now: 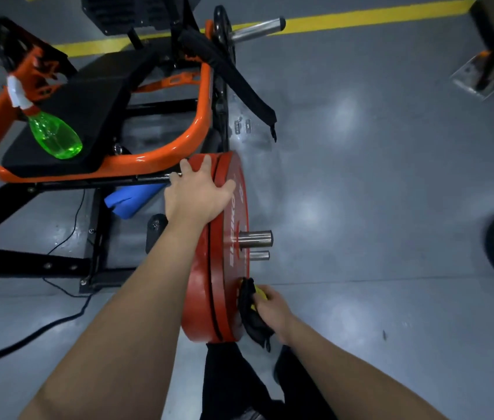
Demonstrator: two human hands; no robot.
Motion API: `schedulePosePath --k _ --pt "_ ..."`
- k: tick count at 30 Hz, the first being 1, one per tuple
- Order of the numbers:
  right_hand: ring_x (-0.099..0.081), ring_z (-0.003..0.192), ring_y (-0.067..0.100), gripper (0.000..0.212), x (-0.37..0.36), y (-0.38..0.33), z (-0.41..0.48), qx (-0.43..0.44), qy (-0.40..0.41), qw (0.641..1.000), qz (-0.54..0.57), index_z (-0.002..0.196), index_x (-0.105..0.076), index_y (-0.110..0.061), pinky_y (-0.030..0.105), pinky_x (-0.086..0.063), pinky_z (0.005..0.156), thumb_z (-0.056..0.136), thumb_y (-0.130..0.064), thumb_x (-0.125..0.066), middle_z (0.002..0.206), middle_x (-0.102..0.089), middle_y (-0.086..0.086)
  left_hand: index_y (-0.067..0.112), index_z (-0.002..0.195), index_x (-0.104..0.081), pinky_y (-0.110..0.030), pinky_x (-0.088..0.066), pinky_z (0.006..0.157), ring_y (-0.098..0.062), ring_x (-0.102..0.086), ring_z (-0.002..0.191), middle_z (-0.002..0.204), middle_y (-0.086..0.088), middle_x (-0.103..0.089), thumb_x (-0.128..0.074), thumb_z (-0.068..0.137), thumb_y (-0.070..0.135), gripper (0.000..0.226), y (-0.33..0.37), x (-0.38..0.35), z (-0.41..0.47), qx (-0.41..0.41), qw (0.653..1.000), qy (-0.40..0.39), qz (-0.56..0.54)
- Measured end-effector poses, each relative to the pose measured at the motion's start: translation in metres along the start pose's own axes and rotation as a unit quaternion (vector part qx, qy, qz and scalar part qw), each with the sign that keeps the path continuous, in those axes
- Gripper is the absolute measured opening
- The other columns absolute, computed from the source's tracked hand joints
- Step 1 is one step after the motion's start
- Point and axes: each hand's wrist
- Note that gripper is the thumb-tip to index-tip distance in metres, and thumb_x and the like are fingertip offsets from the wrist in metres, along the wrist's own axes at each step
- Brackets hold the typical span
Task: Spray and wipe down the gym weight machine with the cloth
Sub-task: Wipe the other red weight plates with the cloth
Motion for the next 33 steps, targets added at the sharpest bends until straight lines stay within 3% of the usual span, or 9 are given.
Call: schedulePosePath --k 3,8,13,17,21,24,27,30,33 --pt "-0.071 0.094 0.029 0.02 0.006 -0.007 0.023 -0.035 -0.014 0.995 0.092 0.108 -0.07 -0.02 0.048 -0.057 0.095 0.106 -0.017 -0.051 0.102 -0.075 0.009 0.031 0.16 -0.029 -0.053 -0.034 0.11 -0.046 -0.035 0.141 0.163 -0.017 -0.028 -0.045 0.093 0.06 0.075 0.005 0.003 0.015 0.006 1.0 -0.015 0.0" --pt "-0.07 0.069 0.02 0.015 0.026 -0.059 0.079 -0.091 -0.026 0.962 0.256 0.108 -0.067 -0.018 0.028 -0.055 0.057 0.104 -0.018 -0.053 0.085 -0.073 0.006 0.032 0.159 -0.031 -0.053 -0.035 0.109 -0.045 -0.037 0.14 0.159 -0.015 -0.033 -0.044 0.092 0.06 0.074 0.009 0.004 0.027 0.022 0.999 -0.025 0.003" --pt "-0.066 0.081 0.023 0.023 0.056 -0.057 0.098 -0.065 -0.088 0.966 0.234 0.12 -0.072 -0.021 0.033 -0.054 0.068 0.102 -0.022 -0.058 0.102 -0.068 0.013 0.034 0.159 -0.031 -0.053 -0.033 0.11 -0.043 -0.035 0.141 0.163 -0.014 -0.029 -0.045 0.09 0.063 0.076 0.007 0.004 0.027 0.032 0.999 -0.027 -0.003" --pt "-0.069 0.071 0.018 0.03 0.068 -0.067 0.114 -0.047 -0.104 0.96 0.256 0.131 -0.065 -0.026 0.028 -0.052 0.054 0.107 -0.018 -0.048 0.09 -0.073 0.006 0.035 0.159 -0.029 -0.053 -0.034 0.111 -0.043 -0.033 0.143 0.165 -0.013 -0.025 -0.045 0.09 0.065 0.077 0.006 0.004 0.025 0.028 0.999 -0.027 -0.005" --pt "-0.068 0.1 0.027 0.052 0.071 -0.094 0.153 0.002 -0.096 0.97 0.225 0.15 -0.048 -0.033 0.035 -0.059 0.066 0.101 -0.026 -0.063 0.131 -0.068 0.013 0.037 0.159 -0.027 -0.052 -0.035 0.111 -0.041 -0.033 0.144 0.166 -0.011 -0.023 -0.046 0.09 0.065 0.077 0.005 0.004 0.02 0.021 1.0 -0.017 -0.004" --pt "-0.068 0.109 0.024 0.054 0.06 -0.12 0.183 0.05 -0.078 0.967 0.236 0.154 -0.044 -0.026 0.031 -0.061 0.077 0.103 -0.022 -0.061 0.14 -0.061 0.009 0.038 0.159 -0.029 -0.05 -0.036 0.11 -0.04 -0.034 0.144 0.166 -0.011 -0.025 -0.046 0.09 0.065 0.076 0.006 0.001 0.025 0.022 1.0 -0.014 0.005" --pt "-0.071 0.088 0.009 0.029 0.042 -0.113 0.175 0.053 -0.048 0.967 0.244 0.134 -0.058 -0.022 0.022 -0.058 0.066 0.107 -0.013 -0.052 0.118 -0.07 -0.001 0.037 0.156 -0.034 -0.049 -0.036 0.11 -0.04 -0.037 0.141 0.163 -0.013 -0.03 -0.048 0.089 0.062 0.073 0.006 0.002 0.03 0.027 1.0 -0.01 0.001" --pt "-0.065 0.051 0.016 0.01 0.031 -0.067 0.142 -0.032 -0.041 0.985 0.164 0.101 -0.069 -0.018 0.026 -0.045 0.051 0.1 -0.019 -0.059 0.082 -0.069 0.012 0.036 0.153 -0.041 -0.049 -0.038 0.106 -0.041 -0.041 0.137 0.156 -0.013 -0.039 -0.05 0.089 0.059 0.069 0.01 0.005 0.033 0.03 0.999 -0.016 -0.016" --pt "-0.067 0.058 0.02 0.016 0.026 -0.031 0.113 -0.073 -0.036 0.982 0.169 0.106 -0.07 -0.011 0.027 -0.051 0.05 0.105 -0.013 -0.054 0.082 -0.07 0.014 0.036 0.151 -0.044 -0.05 -0.038 0.105 -0.042 -0.044 0.135 0.151 -0.012 -0.044 -0.051 0.089 0.058 0.066 0.012 0.007 0.036 0.032 0.999 -0.019 -0.032"
Point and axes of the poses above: each hand's wrist, its own z-axis towards the middle knuckle, its own x-axis out of the back of the hand, y = z × x
